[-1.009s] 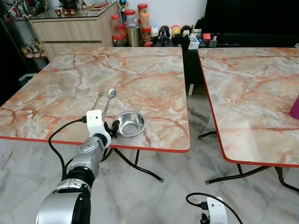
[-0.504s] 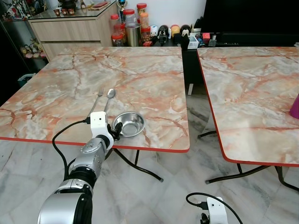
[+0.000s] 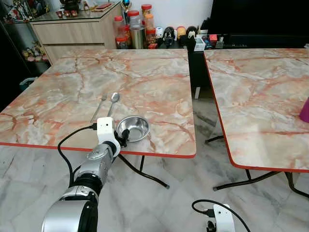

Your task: Setting the table

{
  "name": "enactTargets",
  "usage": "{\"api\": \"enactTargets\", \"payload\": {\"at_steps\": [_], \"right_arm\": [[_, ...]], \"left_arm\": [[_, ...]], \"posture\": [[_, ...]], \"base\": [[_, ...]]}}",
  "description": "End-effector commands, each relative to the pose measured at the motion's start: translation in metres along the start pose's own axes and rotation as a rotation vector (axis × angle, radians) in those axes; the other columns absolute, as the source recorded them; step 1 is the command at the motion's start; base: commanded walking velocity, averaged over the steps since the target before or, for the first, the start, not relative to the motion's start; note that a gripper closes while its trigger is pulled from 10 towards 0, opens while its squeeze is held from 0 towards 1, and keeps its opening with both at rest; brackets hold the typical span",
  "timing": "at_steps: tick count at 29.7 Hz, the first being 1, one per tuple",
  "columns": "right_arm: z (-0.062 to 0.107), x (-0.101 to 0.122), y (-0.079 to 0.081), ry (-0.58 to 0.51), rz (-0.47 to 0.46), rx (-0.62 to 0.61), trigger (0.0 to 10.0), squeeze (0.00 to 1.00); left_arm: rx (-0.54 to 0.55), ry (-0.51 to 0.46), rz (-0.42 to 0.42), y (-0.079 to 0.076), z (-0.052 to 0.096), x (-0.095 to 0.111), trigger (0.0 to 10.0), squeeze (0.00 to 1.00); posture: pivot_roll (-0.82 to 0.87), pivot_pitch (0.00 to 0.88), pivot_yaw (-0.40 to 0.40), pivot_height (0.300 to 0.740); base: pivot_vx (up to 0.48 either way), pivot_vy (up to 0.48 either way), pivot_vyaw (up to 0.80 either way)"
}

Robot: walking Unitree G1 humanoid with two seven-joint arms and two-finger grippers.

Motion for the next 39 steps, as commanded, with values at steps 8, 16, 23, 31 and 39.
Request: {"api": "enactTargets", "payload": {"at_steps": [8,16,23,31,39], "right_arm": [[0.0,0.002,0.001,-0.003,-0.012,-0.002,10.0,0.0],[-0.001,0.003,0.002,-0.005,-0.024,-0.005,10.0,0.0],[0.0,0.002,0.001,-0.004,-0.033,-0.011,10.0,0.0],[-0.001,0.005,-0.001,-0.011,-0.024,-0.013,10.0,0.0],[-0.001,0.006,-0.003,-0.013,-0.017,-0.013,10.0,0.0]], "left_arm": [[-0.015,-0.004,0.009,0.001,-0.002,0.007,0.0,0.0],[-0.015,0.002,0.029,0.005,-0.002,0.01,0.0,0.0],[-0.019,0.006,0.03,0.006,-0.003,0.011,0.0,0.0],[-0.021,-0.009,0.096,0.003,-0.002,0.009,0.0,0.0],[0.005,-0.106,0.28,0.009,-0.001,0.017,0.0,0.0]], "posture": [[0.04,0.0,0.061,0.74],[0.04,0.0,0.069,0.74],[0.04,0.0,0.07,0.74],[0.03,0.0,0.06,0.74],[0.03,0.0,0.054,0.74]], "base": [[0.0,0.0,0.0],[0.0,0.0,0.0],[0.0,0.0,0.0],[0.0,0.0,0.0],[0.0,0.0,0.0]]}}
Point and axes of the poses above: a point about 5 cm out from each wrist's last joint towards the gripper, its own z axis pointing back from the gripper into the wrist, its own x axis along the axis of the wrist's last joint, y = z × x, the point moved 1 cm from there along -z, pointing out of the wrist towards the gripper, and after that the axes turned 10 degrees about -z, right-handed, at the moved point
